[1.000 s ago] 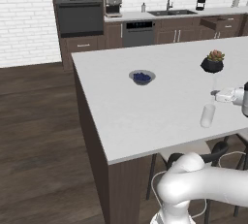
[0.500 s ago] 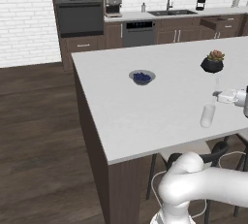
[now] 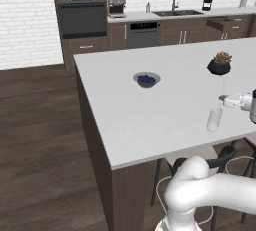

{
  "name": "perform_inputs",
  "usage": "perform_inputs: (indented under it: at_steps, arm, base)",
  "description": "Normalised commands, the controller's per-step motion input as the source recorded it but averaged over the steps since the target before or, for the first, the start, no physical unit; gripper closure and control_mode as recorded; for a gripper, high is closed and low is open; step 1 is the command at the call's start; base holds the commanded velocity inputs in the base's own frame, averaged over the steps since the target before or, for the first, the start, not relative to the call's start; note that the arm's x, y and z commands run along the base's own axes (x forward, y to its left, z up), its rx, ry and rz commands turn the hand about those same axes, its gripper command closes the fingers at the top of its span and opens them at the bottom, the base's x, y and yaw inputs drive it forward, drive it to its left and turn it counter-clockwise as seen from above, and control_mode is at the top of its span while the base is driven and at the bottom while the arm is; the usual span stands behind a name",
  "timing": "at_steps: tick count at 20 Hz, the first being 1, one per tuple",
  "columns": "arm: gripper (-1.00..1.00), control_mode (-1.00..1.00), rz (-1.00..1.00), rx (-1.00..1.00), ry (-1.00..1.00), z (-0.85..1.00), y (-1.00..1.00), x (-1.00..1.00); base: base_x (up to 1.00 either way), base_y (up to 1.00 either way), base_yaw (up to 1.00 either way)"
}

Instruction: Take a straw from the drawer in front and place it inside the glass cup on the dining counter.

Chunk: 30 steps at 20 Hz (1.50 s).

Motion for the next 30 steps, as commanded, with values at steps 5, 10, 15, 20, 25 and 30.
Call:
perform_inputs:
  at_steps: [5,10,15,20,25,30]
  arm:
    - [1.0,-1.0,0.0,0.02,0.0,0.0,-0.13,0.08]
    - [1.0,-1.0,0.0,0.0,0.0,-0.05,-0.08,0.03]
    - [1.0,-1.0,0.0,0.0,0.0,-0.11,0.0,0.0]
    - [1.0,-1.0,0.0,0.0,0.0,-0.07,0.0,0.02]
    - [1.0,-1.0,0.0,0.0,0.0,-0.01,0.0,0.04]
    - [1.0,-1.0,0.0,0.0,0.0,-0.08,0.0,0.04]
  base:
    - [0.0,0.0,0.0]
    - [0.0,0.0,0.0]
    - [0.0,0.0,0.0]
    - [0.0,0.0,0.0]
    - [0.0,0.0,0.0]
    - [0.0,0.0,0.0]
